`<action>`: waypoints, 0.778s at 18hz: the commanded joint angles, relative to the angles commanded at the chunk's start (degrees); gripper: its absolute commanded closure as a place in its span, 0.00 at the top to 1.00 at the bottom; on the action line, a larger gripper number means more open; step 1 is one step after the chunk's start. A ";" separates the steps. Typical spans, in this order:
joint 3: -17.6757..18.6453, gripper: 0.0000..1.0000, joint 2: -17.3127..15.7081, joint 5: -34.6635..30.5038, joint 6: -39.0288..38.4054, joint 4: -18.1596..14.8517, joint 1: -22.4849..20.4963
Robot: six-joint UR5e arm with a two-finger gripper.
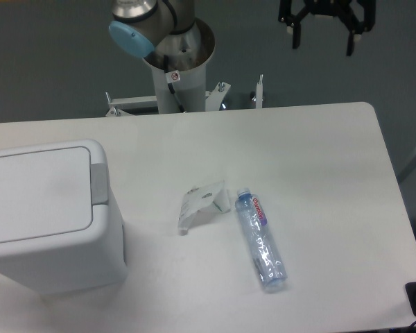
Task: Open the trash can
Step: 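Lower the open gripper from above the table toward the trash bin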
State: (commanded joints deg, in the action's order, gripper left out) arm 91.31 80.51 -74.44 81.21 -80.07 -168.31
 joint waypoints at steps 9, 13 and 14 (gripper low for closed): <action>-1.84 1.00 3.50 -0.44 -26.34 5.34 6.74; -4.03 1.00 8.33 -0.44 -41.01 8.95 13.77; -5.00 1.00 9.56 -0.44 -44.44 9.83 15.63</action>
State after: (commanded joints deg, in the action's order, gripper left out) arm 86.32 90.08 -74.88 36.77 -70.23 -152.68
